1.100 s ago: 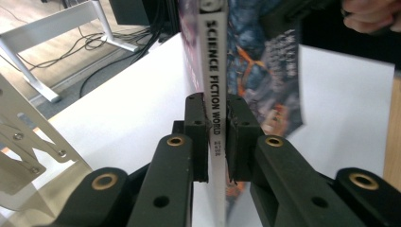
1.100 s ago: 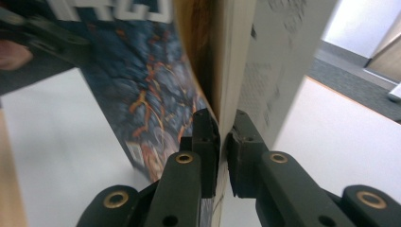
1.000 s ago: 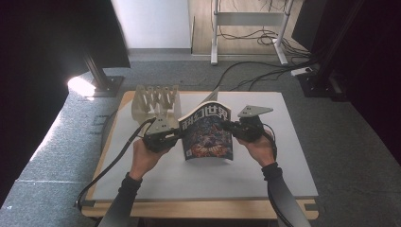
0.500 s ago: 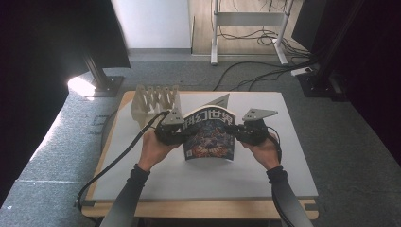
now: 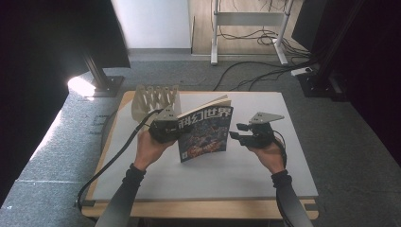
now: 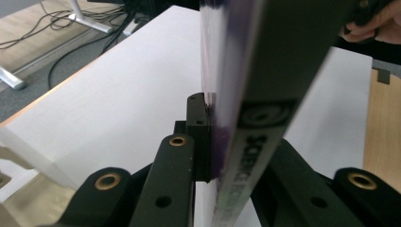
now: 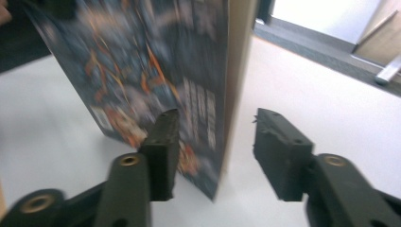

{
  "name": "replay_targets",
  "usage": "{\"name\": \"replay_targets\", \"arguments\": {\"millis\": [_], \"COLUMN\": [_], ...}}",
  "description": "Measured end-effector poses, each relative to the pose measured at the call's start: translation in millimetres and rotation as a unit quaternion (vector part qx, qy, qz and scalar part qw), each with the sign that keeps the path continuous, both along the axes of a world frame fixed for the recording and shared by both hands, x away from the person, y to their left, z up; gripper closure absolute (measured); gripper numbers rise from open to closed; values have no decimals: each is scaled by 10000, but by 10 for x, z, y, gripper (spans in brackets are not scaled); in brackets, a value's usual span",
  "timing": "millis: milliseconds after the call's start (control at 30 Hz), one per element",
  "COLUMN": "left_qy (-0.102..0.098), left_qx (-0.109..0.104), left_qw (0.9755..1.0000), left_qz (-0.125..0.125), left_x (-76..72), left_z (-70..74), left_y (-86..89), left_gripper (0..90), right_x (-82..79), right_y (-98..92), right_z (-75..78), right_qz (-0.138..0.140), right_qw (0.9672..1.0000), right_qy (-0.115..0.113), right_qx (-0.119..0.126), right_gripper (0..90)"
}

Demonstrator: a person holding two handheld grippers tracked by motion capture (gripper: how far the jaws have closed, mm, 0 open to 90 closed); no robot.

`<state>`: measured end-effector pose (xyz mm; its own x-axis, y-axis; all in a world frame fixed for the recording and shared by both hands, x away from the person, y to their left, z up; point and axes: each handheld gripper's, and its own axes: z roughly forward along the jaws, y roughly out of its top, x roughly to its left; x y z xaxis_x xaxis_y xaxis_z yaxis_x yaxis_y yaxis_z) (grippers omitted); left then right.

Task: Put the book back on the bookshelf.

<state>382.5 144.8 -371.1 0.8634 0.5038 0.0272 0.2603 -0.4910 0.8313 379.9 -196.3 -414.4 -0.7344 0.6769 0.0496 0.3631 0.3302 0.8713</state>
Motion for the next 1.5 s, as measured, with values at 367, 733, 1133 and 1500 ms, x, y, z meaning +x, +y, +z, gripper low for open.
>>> {"name": "replay_targets", "arguments": {"millis": [367, 733, 1133, 1500], "left_qy": [122, 189, 200, 183], "left_qx": [-83, -275, -287, -257], "left_qw": [9996, 9973, 9925, 9828], "left_qz": [222, 658, 1170, 1821], "left_x": [-52, -151, -303, -357], "left_z": [118, 253, 413, 488], "left_y": [255, 629, 1102, 1563], "left_gripper": [828, 828, 828, 828], "right_x": [2, -49, -118, -124], "right_y": [-152, -214, -211, -211], "right_z": [-372, -763, -1057, -1212], "right_qz": [-373, -802, -890, -954], "right_qw": [9981, 9929, 9889, 9870], "right_qy": [264, 606, 807, 835], "right_qx": [-409, -644, -873, -986], "right_gripper": [208, 73, 45, 21]}}
